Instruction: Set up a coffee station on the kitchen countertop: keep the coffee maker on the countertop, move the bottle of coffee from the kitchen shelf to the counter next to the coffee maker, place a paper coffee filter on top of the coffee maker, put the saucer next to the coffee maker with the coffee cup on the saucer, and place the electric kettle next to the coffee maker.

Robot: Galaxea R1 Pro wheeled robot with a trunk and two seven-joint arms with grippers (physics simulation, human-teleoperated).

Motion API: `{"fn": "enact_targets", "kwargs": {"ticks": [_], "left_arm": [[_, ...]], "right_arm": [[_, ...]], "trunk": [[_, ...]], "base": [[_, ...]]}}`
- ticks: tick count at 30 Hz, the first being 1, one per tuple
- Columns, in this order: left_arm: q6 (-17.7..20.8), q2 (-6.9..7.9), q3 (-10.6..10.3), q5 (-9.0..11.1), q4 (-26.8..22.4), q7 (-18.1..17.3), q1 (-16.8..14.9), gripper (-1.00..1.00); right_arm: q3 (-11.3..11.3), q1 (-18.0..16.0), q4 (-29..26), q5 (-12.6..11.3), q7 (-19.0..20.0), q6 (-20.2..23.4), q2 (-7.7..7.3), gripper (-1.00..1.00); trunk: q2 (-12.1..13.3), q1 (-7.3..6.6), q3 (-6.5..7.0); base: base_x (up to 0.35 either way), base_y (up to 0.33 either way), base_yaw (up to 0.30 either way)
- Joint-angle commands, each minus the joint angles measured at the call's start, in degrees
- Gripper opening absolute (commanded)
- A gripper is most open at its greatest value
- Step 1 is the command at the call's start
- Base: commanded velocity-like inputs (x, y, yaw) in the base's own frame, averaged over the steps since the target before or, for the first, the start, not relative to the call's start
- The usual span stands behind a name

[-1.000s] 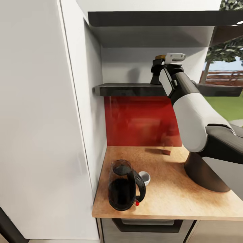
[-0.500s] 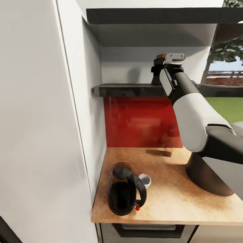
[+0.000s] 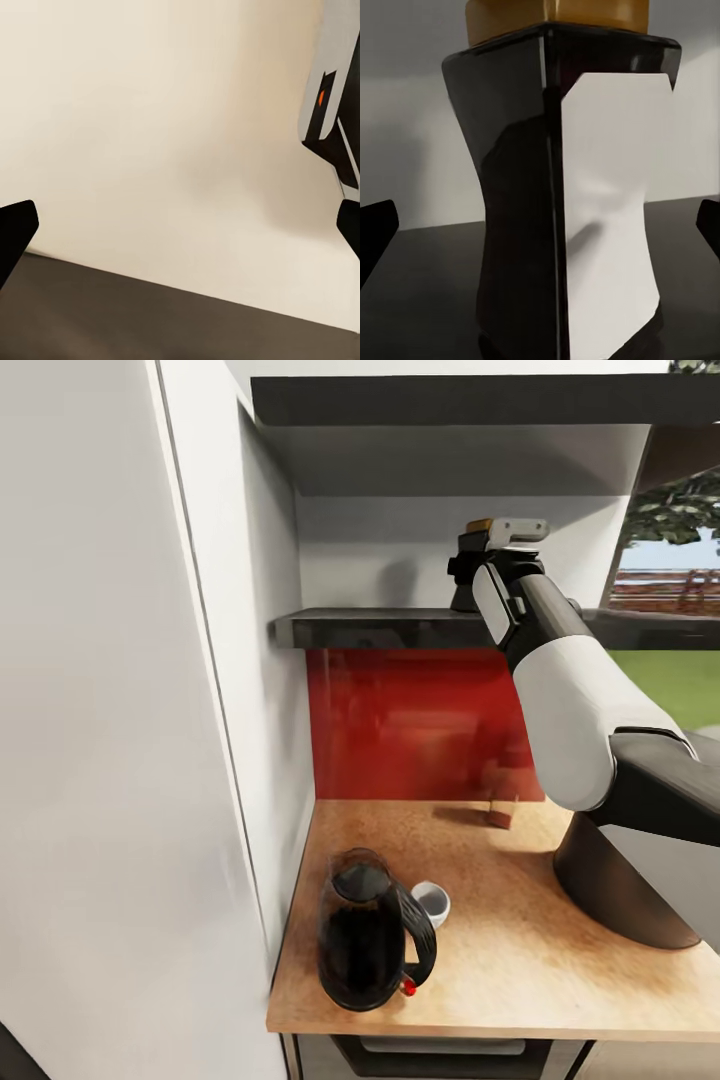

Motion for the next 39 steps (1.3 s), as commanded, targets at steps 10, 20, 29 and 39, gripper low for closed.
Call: {"fn": "enact_targets", "kwargs": {"ticks": [10, 20, 29, 39], "left_arm": [[-0.08, 0.00, 0.10, 0.15, 0.04, 0.08, 0.00, 1.00], [-0.08, 0.00, 0.10, 0.15, 0.02, 0.08, 0.00, 1.00], [-0.08, 0.00, 0.10, 0.20, 0.02, 0.08, 0.00, 1.00], [-0.08, 0.00, 0.10, 0.19, 0.02, 0.08, 0.00, 1.00]], "right_arm": [[-0.44, -0.01, -0.09, 0.59, 0.13, 0.34, -0.11, 1.00], [-0.45, -0.01, -0.15, 0.59, 0.19, 0.28, -0.17, 1.00], [-0.46, -0.01, -0.15, 0.59, 0.20, 0.25, -0.17, 1.00], [-0.45, -0.01, -0.02, 0.59, 0.20, 0.19, -0.22, 1.00]], "trunk": [[-0.03, 0.03, -0.02], [-0.03, 0.03, -0.02], [-0.03, 0.03, -0.02], [-0.03, 0.03, -0.02]], "base": [[0.104, 0.000, 0.000], [0.012, -0.001, 0.000], [0.081, -0.073, 0.000], [0.019, -0.001, 0.000]]}}
